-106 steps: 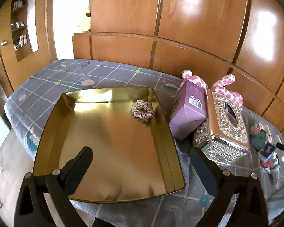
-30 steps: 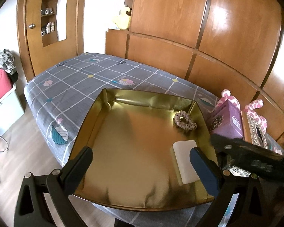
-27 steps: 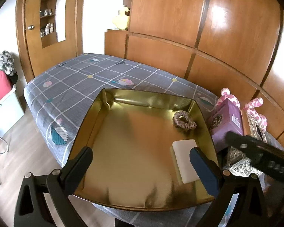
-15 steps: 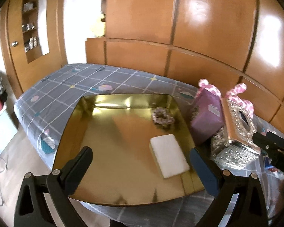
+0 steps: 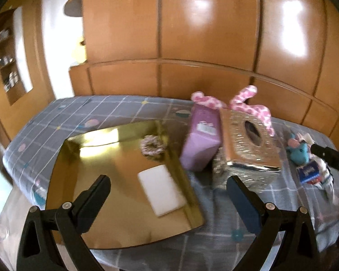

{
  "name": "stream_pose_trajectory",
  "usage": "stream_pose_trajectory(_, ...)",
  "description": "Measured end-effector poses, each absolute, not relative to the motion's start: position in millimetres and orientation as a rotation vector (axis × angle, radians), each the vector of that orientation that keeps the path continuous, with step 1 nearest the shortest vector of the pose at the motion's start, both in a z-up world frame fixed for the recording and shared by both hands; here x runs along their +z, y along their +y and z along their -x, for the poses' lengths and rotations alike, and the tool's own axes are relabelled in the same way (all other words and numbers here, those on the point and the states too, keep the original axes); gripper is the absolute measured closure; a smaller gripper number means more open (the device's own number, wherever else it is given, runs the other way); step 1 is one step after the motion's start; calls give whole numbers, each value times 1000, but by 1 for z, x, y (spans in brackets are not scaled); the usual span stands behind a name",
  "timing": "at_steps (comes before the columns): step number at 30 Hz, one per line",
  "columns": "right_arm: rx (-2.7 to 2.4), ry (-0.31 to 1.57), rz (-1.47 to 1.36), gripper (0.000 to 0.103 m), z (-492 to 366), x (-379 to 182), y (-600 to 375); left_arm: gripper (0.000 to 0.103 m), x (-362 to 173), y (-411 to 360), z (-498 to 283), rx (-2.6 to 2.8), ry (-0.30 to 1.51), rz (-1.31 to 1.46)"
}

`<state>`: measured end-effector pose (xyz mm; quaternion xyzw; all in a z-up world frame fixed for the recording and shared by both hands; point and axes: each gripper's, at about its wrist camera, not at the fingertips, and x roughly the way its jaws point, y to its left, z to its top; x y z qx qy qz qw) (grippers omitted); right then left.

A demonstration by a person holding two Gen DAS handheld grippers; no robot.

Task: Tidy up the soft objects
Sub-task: 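Move the right tool back toward the pile of soft items, then grasp the blue Tempo tissue pack with the left tool while the right tool grasps the white socks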

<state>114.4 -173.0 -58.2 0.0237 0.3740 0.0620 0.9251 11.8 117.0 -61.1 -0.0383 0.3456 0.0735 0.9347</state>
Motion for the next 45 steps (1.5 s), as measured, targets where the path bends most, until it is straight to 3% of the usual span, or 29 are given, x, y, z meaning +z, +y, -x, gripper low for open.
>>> stream_pose_trajectory(13, -242, 736, -172, 22, -121, -49, -360, 0, -40, 28, -32, -164, 615, -42)
stream_pose_trajectory(21, -427, 811, -333, 21, -110, -92, -460, 0, -45, -52, -59, -307, 704, -130)
stream_pose_trajectory(28, -373, 776, -488, 21, -101, -89, -475, 2, -74, -123, -88, -470, 806, -214)
stream_pose_trajectory(32, -351, 778, -502, 21, -101, -89, -475, 9, -105, -164, -106, -598, 873, -282)
stream_pose_trajectory(45, -329, 770, -564, 21, -102, -94, -482, 10, -153, -241, -167, -716, 903, -373)
